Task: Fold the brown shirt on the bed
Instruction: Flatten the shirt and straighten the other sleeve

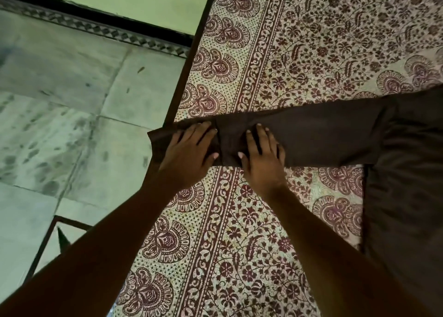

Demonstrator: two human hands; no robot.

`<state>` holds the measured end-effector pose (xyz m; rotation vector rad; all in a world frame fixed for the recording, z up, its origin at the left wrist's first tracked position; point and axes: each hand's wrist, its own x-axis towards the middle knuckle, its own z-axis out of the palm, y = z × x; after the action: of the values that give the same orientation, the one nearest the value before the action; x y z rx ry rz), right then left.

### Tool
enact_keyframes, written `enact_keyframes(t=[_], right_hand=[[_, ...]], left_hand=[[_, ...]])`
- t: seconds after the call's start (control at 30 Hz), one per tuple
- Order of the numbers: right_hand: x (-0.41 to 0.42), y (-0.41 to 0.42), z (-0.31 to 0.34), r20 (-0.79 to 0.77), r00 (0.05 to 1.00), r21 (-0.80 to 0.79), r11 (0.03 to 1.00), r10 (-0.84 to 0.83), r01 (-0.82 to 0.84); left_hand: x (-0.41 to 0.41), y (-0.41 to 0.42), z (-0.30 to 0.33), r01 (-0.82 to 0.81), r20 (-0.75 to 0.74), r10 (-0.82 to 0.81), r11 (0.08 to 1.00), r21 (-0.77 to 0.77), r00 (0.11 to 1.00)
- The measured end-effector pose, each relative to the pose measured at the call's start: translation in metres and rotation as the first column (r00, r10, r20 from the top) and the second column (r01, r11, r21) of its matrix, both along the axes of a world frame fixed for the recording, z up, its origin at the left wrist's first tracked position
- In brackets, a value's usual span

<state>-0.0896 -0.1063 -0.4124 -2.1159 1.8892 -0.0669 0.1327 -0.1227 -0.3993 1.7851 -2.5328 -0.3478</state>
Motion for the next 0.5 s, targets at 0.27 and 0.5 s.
enact_keyframes(t=[0.27,0.5], right_hand=[[-0.055,-0.006,-0.007,-0.111,0.916,0.041,0.919,-0.386,0.393],[-0.085,-0.006,0.003,-0.096,0.995,0.019,1.0,0.016,-0.015]], left_hand=[[-0.024,0.015,0.004,-0.109,0.038,0.109,0.994,-0.009,0.993],[-0.096,0.013,-0.013,-0.052,0.005,0.052,0.997,0.052,0.999]])
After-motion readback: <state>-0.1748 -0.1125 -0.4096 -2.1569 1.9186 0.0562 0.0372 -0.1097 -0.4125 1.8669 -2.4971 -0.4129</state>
